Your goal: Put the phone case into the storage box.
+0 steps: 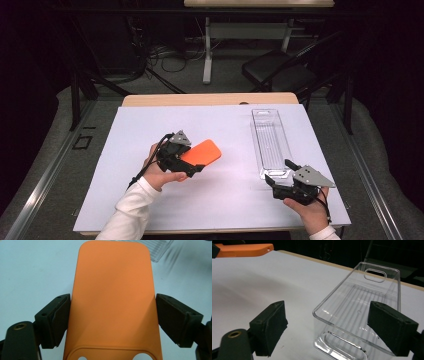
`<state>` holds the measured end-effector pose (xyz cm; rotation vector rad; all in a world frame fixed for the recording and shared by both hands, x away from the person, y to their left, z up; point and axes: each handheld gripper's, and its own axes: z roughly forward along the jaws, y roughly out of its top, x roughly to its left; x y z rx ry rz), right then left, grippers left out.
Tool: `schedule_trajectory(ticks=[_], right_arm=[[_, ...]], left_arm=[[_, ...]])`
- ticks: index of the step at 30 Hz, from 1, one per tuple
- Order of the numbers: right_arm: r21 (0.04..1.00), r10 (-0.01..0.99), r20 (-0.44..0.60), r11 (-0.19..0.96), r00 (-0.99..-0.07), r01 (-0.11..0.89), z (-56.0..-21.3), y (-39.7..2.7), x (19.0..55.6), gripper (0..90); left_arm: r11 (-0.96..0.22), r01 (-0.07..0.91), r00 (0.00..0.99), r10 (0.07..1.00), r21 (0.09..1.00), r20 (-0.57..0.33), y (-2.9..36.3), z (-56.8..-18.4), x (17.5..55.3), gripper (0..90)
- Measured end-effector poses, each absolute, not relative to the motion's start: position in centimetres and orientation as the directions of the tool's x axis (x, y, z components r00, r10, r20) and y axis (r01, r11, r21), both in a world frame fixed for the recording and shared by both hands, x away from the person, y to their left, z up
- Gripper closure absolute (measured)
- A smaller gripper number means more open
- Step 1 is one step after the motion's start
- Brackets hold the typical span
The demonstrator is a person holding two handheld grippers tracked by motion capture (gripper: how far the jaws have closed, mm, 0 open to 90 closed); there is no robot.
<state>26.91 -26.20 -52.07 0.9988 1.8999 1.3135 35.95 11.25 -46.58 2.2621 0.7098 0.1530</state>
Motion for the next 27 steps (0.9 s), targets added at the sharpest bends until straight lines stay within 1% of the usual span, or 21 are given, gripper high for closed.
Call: schedule_trajectory(ticks=[5, 12, 22, 27], right_arm=[[0.941, 0.812, -0.101, 0.266, -0.574, 0.211, -51.6, -24.8, 27.3, 15.2], [0.936, 0.767, -0.133, 0.305, -0.628, 0.174, -51.1, -22.9, 28.4, 15.3], [0.892, 0.681, -0.27, 0.443, -0.68, 0.089, -51.0, -20.9, 29.0, 15.7], [0.873, 0.641, -0.305, 0.484, -0.704, 0.063, -50.8, -20.2, 29.2, 16.5]], left_arm=[[-0.565, 0.444, 0.844, 0.525, 0.696, -0.113, 11.1, -46.8, 35.6, 16.0], [-0.585, 0.44, 0.85, 0.516, 0.681, -0.106, 10.6, -47.1, 35.2, 16.0], [-0.59, 0.441, 0.85, 0.517, 0.677, -0.103, 10.4, -47.1, 35.1, 16.0], [-0.592, 0.438, 0.85, 0.518, 0.677, -0.096, 10.3, -47.0, 35.0, 16.0]])
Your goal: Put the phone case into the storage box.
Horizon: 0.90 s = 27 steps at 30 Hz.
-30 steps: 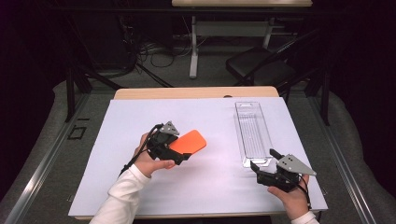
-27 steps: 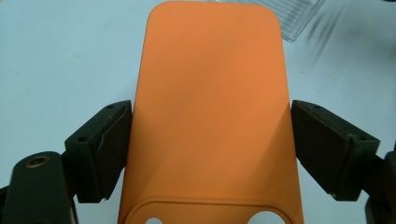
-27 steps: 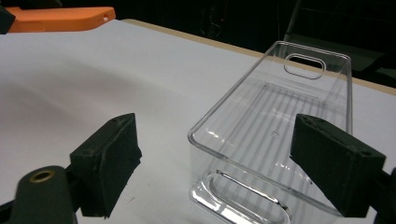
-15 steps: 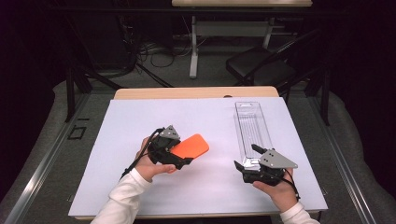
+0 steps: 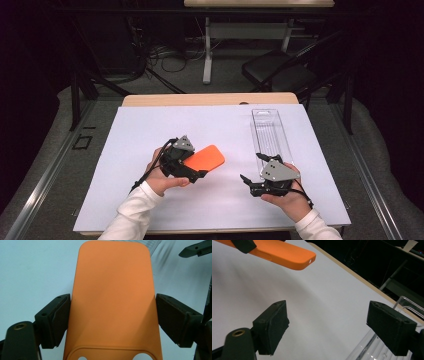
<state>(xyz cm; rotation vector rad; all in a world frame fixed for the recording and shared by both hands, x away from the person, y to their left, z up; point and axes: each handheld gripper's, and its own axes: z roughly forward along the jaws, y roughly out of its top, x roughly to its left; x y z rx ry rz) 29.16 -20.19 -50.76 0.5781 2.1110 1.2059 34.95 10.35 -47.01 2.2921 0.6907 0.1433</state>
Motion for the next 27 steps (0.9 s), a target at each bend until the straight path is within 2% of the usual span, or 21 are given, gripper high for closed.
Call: schedule_trajectory(ticks=[20, 27], right_arm=[[0.801, 0.52, -0.422, 0.598, -0.743, -0.036, -50.2, -18.1, 29.5, 16.9], [0.729, 0.445, -0.533, 0.674, -0.719, -0.123, -49.8, -17.8, 29.5, 17.5]], left_arm=[[-0.613, 0.436, 0.858, 0.504, 0.659, -0.099, 10.0, -47.0, 34.8, 16.0], [-0.62, 0.437, 0.861, 0.498, 0.652, -0.103, 9.7, -46.9, 34.7, 16.0]])
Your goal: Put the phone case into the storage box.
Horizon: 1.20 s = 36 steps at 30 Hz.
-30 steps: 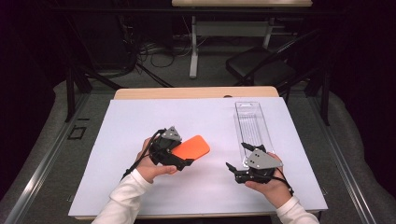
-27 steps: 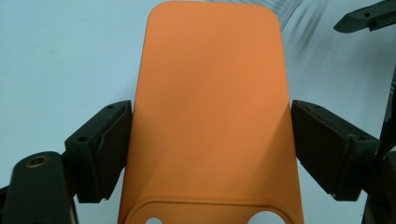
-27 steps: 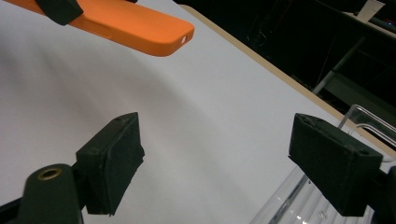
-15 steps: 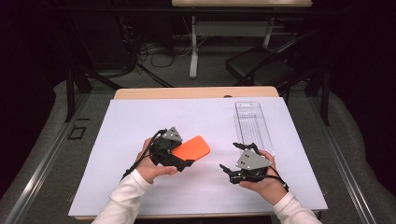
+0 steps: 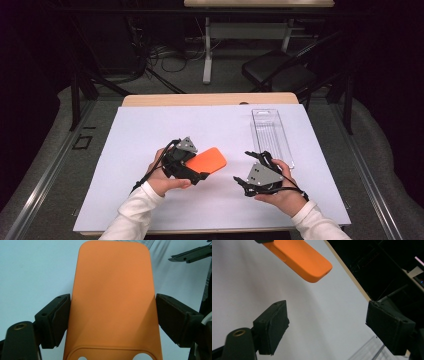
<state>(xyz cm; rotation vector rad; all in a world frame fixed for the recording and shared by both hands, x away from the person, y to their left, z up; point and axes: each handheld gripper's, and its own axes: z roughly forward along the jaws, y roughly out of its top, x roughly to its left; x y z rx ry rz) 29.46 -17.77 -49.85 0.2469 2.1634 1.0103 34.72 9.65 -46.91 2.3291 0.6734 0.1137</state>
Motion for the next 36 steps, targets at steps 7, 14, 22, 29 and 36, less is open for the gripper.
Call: schedule_trajectory(ticks=[7, 14, 22, 29, 36], right_arm=[[0.625, 0.349, -0.661, 0.746, -0.664, -0.231, -49.6, -17.5, 29.5, 18.7], [0.478, 0.226, -0.777, 0.819, -0.587, -0.317, -49.9, -17.1, 29.5, 21.4], [0.435, 0.178, -0.796, 0.833, -0.579, -0.342, -50.3, -16.5, 29.5, 22.5], [0.414, 0.149, -0.803, 0.836, -0.578, -0.36, -50.3, -16.0, 29.4, 26.3], [0.366, 0.106, -0.818, 0.853, -0.565, -0.371, -50.8, -15.6, 29.2, 29.2]], left_arm=[[-0.629, 0.439, 0.862, 0.496, 0.642, -0.103, 9.0, -46.9, 34.8, 16.0], [-0.638, 0.441, 0.863, 0.495, 0.631, -0.103, 8.5, -46.8, 35.0, 16.0], [-0.646, 0.442, 0.863, 0.495, 0.623, -0.098, 7.9, -46.6, 35.2, 16.0], [-0.659, 0.429, 0.873, 0.478, 0.618, -0.097, 7.0, -46.6, 35.0, 16.0], [-0.669, 0.423, 0.879, 0.466, 0.611, -0.099, 6.0, -46.8, 35.1, 16.0]])
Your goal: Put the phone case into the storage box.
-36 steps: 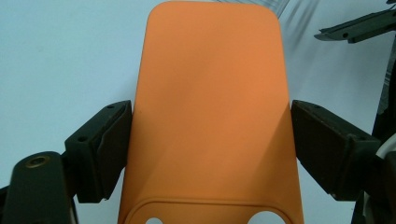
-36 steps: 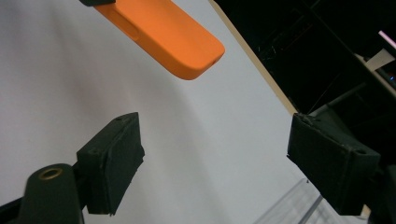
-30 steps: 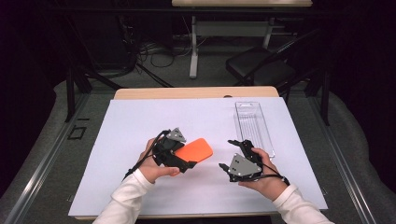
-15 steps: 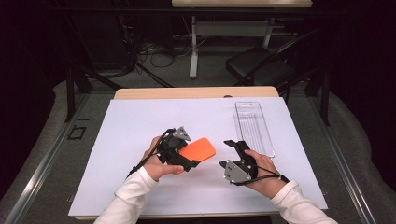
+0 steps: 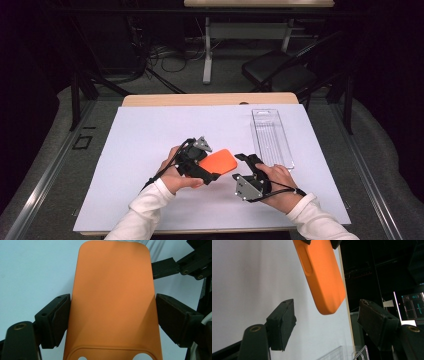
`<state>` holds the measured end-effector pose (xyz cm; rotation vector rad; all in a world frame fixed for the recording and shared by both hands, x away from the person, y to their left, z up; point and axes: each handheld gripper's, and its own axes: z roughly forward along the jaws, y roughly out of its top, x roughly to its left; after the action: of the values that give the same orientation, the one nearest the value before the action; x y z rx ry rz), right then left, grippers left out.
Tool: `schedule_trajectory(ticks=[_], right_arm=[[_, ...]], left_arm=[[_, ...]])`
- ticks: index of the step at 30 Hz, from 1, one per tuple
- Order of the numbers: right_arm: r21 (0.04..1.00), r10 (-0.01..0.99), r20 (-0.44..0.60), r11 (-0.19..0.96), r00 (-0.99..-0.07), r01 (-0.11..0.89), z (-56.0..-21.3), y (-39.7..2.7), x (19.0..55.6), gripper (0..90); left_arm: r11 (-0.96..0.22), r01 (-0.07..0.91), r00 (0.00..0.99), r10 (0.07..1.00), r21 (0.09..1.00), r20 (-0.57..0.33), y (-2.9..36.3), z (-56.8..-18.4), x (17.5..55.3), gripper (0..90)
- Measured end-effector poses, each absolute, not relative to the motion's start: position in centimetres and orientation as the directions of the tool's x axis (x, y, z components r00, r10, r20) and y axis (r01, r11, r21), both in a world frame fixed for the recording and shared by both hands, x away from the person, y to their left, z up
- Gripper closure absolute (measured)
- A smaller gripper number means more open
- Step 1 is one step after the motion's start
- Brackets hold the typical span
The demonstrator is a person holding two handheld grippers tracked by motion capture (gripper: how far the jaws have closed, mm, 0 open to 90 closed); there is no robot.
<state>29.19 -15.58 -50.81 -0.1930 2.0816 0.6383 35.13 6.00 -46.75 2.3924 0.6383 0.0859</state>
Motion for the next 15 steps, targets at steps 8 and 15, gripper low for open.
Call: schedule_trajectory(ticks=[8, 15], right_arm=[[0.351, 0.092, -0.822, 0.858, -0.562, -0.374, -50.9, -15.52, 29.17, 30.4], [0.334, 0.074, -0.832, 0.858, -0.55, -0.391, -51.11, -15.28, 29.23, 33.2]], left_arm=[[-0.675, 0.422, 0.882, 0.46, 0.605, -0.101, 5.5, -46.97, 35.22, 16.0], [-0.672, 0.423, 0.884, 0.453, 0.608, -0.114, 5.18, -47.02, 35.16, 16.0]])
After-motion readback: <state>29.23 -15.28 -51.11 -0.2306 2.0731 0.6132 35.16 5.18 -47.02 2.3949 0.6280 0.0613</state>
